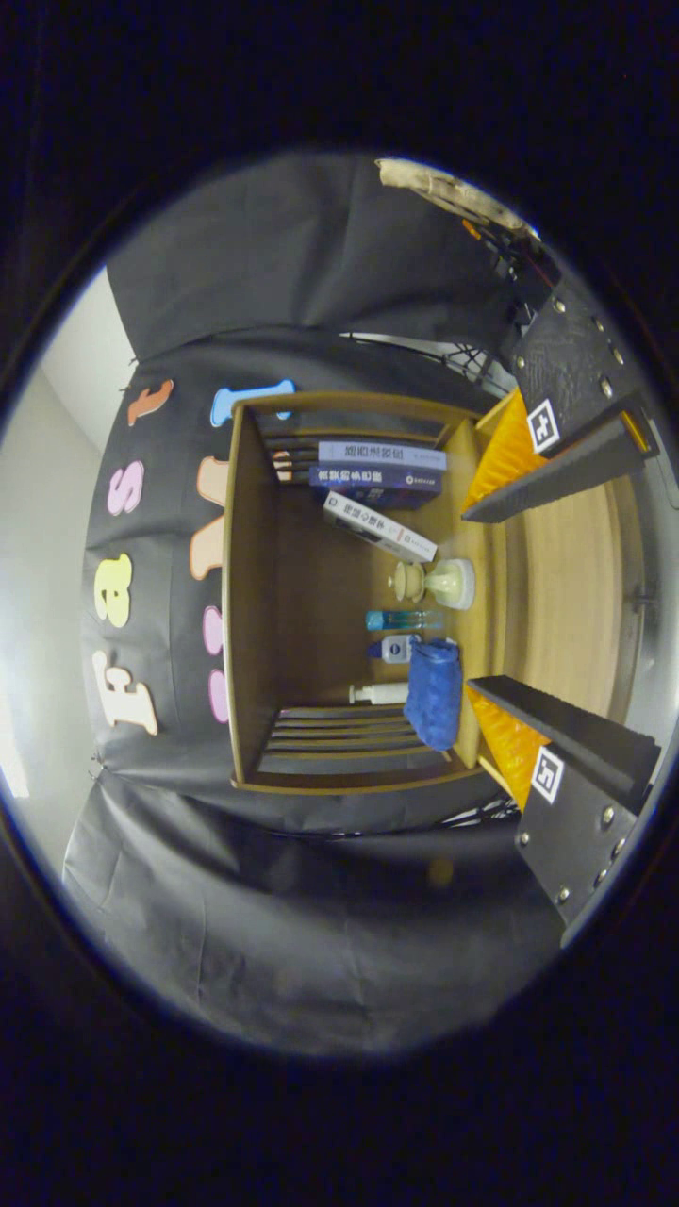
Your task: Pull open the drawer, take out the items inside it, and place them on the countertop above the cabinet.
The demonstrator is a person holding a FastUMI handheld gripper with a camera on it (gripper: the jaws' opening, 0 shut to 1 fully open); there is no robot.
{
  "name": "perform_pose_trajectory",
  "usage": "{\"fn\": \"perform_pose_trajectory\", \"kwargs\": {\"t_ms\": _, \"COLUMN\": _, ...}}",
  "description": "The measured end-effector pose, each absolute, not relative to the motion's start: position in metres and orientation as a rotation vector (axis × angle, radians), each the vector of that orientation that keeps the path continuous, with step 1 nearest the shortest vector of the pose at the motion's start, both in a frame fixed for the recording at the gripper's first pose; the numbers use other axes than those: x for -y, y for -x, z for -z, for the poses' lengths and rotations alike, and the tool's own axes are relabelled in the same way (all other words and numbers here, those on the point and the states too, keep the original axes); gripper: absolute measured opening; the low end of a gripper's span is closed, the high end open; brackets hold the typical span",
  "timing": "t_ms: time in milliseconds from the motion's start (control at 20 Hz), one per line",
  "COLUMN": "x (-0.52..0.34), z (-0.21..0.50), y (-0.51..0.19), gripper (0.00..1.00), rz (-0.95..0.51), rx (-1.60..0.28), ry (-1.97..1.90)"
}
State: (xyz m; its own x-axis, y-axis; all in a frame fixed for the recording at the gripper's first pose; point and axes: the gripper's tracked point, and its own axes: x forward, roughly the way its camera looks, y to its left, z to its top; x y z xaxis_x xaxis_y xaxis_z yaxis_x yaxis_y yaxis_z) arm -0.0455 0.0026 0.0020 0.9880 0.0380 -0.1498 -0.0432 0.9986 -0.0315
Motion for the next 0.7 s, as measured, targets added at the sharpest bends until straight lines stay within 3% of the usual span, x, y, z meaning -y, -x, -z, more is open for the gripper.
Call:
{"fn": "perform_pose_trajectory", "kwargs": {"t_ms": 500, "x": 0.052, "z": 0.073, "y": 0.102, "gripper": 0.97, "rz": 0.022, "rx": -0.234, "ry": 0.050}}
{"fn": "perform_pose_trajectory", "kwargs": {"t_ms": 700, "x": 0.039, "z": 0.072, "y": 0.105, "gripper": 0.98, "rz": 0.028, "rx": -0.120, "ry": 0.086}}
